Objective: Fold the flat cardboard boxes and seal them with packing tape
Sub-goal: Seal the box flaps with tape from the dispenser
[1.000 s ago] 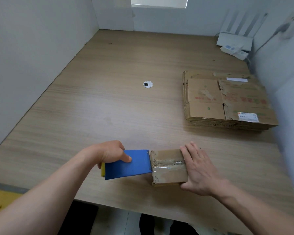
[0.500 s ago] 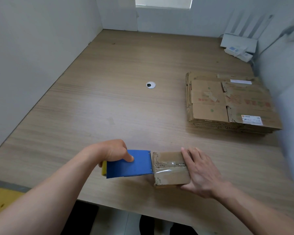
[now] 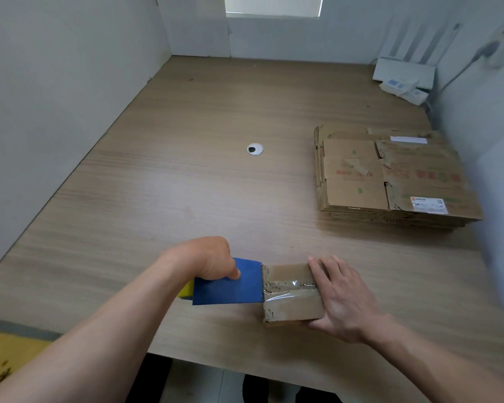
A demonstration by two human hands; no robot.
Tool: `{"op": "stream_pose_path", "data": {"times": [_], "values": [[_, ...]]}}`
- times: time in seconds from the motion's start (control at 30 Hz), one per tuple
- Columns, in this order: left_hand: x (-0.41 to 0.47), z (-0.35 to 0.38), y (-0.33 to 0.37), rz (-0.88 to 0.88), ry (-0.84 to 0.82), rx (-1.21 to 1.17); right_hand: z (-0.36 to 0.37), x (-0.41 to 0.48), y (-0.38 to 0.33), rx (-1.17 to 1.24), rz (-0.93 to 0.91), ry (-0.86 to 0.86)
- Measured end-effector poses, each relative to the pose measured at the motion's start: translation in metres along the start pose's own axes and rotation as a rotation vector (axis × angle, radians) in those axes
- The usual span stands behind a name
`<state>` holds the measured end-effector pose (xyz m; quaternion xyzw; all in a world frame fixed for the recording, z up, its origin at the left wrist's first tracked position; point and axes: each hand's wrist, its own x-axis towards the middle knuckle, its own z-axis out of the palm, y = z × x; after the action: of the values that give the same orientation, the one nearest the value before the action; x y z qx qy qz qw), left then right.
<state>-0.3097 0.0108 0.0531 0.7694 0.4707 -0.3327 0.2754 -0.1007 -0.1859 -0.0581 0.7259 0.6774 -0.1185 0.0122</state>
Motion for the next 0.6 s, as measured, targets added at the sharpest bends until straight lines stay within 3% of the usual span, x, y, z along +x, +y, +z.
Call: {"op": "stream_pose_path", "data": {"times": [0.37, 0.6], "values": [[-0.011, 0.012, -0.006, 0.018, 0.071, 0.019, -0.003, 0.000, -0.001, -0.011, 0.002, -0.001], [-0.015, 0.009, -0.023, 0.012, 0.013, -0.089, -0.004, -0.001, -0.001, -0.008, 0.002, 0.004]]}}
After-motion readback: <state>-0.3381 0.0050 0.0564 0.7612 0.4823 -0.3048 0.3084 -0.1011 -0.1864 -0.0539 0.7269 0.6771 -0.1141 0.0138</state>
